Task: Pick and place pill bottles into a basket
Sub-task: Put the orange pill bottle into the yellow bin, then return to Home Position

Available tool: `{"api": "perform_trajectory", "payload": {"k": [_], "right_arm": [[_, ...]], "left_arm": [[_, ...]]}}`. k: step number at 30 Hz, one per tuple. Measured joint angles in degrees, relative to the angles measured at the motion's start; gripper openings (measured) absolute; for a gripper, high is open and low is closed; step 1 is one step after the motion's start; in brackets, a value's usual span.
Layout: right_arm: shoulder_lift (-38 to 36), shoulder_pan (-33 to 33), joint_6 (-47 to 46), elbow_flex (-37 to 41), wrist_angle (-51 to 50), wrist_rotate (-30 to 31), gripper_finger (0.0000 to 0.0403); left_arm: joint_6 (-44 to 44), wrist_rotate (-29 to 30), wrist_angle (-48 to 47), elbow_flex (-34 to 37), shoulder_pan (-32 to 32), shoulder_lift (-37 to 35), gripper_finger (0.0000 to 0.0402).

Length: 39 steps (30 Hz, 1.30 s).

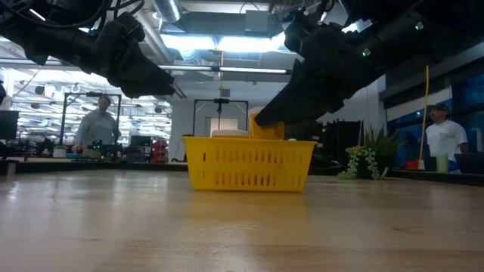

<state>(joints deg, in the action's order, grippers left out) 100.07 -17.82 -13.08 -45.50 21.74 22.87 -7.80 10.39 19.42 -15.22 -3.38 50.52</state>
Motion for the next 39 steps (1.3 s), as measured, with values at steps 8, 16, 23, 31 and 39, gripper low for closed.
{"api": "perform_trajectory", "payload": {"k": [8,16,23,31,39], "right_arm": [[0.02,0.00,0.00,0.02,-0.44,-0.04,0.0232],[0.00,0.00,0.04,0.02,-0.44,-0.02,0.0270],[0.00,0.01,0.31,0.02,-0.48,-0.02,0.0288],[-2.19,0.00,1.22,-1.75,-3.44,-0.02,0.0289],[-10.64,0.04,3.15,-3.26,-10.35,0.00,0.0288]], "left_arm": [[-0.02,0.00,0.00,0.00,0.00,0.00,0.0251],[-0.02,-0.02,0.00,0.00,0.00,0.00,0.0251],[-0.36,-0.02,0.00,0.00,0.00,0.00,0.0251],[0.87,-0.44,0.02,0.00,0.00,-0.02,0.0251],[3.48,-6.74,0.04,0.00,0.00,-0.02,0.0251]]}}
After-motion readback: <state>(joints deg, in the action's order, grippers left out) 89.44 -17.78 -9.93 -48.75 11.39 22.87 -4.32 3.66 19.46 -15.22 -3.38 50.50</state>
